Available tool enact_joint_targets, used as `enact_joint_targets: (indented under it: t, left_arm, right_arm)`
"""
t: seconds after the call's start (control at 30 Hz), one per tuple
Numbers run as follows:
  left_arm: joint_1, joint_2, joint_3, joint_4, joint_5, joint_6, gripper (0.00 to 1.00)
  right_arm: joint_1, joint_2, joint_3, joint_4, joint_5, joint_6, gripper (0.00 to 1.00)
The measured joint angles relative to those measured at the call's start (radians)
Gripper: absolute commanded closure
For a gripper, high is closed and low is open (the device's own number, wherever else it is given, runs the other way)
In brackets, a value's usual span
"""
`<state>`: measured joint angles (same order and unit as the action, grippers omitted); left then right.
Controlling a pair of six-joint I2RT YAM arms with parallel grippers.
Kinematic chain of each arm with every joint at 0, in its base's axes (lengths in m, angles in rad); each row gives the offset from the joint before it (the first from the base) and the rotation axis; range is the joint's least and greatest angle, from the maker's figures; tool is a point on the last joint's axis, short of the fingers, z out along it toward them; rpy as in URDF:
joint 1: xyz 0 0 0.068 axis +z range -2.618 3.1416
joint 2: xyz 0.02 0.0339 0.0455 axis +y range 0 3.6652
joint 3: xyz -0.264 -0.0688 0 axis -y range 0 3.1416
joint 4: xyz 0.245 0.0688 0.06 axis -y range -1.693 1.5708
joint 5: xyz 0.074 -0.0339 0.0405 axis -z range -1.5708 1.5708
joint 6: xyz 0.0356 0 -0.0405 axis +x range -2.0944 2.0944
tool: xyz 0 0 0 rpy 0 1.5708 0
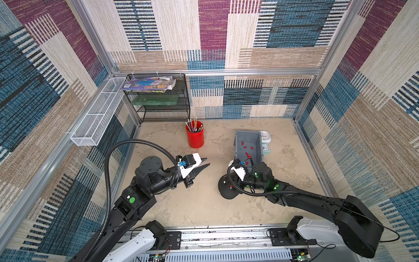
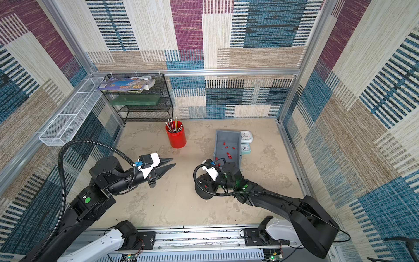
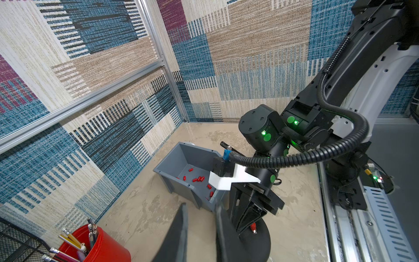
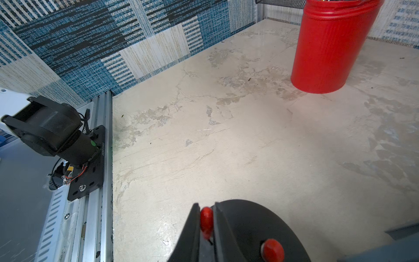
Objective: Cover the protruding screws with screw protection sleeves
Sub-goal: Attach the screw protection sleeve to the screw.
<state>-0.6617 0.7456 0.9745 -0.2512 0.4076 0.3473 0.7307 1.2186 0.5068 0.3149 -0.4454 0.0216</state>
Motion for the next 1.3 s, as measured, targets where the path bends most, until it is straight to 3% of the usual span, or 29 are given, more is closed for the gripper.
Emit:
enact_joint_targets:
  t: [1.3]
  left_arm:
    - [0.000,0.000,0.000,0.000,0.000,0.004,0.78]
  right_arm:
    - [-0.004,-0.002,-0.018,0.010,0.000,0.001,0.85]
